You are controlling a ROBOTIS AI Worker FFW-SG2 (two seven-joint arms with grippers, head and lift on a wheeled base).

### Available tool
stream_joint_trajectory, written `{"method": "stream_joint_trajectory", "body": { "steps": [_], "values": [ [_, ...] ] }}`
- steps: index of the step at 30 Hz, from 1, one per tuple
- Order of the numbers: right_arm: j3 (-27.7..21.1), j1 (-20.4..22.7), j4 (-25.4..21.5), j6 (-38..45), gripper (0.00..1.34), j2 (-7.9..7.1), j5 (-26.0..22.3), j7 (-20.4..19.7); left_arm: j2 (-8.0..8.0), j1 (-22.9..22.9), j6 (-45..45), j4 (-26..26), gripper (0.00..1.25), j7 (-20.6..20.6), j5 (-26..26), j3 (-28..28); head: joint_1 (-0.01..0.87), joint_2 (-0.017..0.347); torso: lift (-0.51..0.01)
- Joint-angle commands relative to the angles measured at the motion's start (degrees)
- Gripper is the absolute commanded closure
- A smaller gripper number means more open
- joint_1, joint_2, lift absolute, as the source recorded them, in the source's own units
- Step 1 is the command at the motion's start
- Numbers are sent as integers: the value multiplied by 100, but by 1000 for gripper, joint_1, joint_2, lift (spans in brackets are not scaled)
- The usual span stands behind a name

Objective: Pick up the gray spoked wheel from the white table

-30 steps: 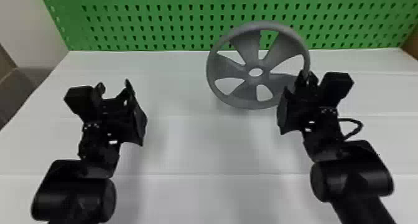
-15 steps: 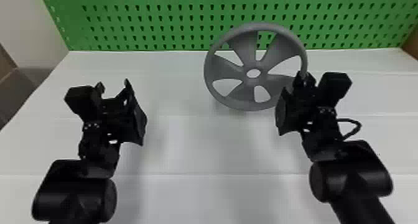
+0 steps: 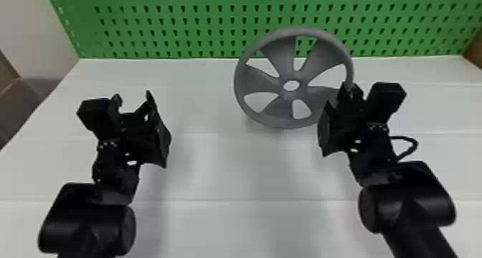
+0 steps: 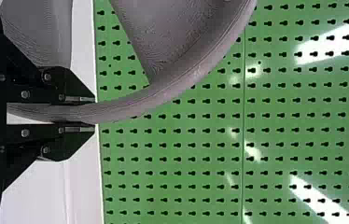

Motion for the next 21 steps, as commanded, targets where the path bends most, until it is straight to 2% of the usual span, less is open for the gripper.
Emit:
{"method": "stream_joint_trajectory", "body": {
  "steps": [1,21],
  "values": [
    [0,0,-45,15,1182,-4,6,9,0,-8,0,0,521,0,0,5,779,69,-80],
    [26,0,-62,94,1182,-13,6,26,0,-8,0,0,501,0,-17,5,779,69,-80]
  ]
}}
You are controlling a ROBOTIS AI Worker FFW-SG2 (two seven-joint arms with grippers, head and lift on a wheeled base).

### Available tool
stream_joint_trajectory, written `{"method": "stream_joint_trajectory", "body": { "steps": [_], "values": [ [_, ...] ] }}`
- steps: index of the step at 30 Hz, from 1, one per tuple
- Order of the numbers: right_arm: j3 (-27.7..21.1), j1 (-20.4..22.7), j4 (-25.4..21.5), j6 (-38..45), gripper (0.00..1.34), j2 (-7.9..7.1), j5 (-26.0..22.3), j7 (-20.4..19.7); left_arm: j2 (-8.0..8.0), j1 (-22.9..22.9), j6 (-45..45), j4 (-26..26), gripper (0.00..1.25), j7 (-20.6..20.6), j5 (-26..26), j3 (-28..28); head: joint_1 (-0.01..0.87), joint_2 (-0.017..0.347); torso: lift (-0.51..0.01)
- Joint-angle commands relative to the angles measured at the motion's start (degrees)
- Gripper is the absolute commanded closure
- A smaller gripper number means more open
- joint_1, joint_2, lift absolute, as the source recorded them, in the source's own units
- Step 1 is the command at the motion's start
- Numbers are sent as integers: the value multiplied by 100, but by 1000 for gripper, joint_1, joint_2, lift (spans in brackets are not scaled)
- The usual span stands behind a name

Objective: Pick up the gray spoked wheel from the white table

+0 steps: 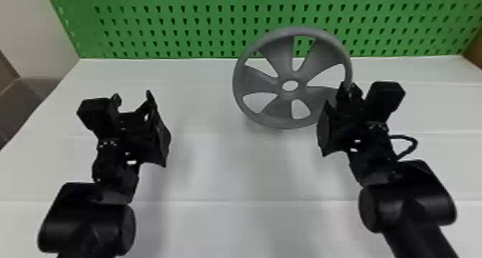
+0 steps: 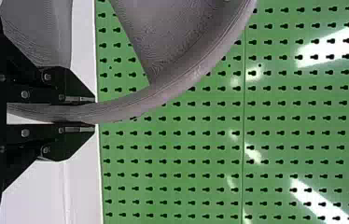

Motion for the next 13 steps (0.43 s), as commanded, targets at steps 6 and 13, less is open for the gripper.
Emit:
{"method": "stream_joint_trajectory", "body": {
  "steps": [6,13],
  "values": [
    [31,-22,0,21,1182,0,9,5,0,9,0,0,498,0,-6,1,779,69,-80],
    [31,-22,0,38,1182,9,0,5,0,9,0,0,496,0,2,9,779,69,-80]
  ]
}}
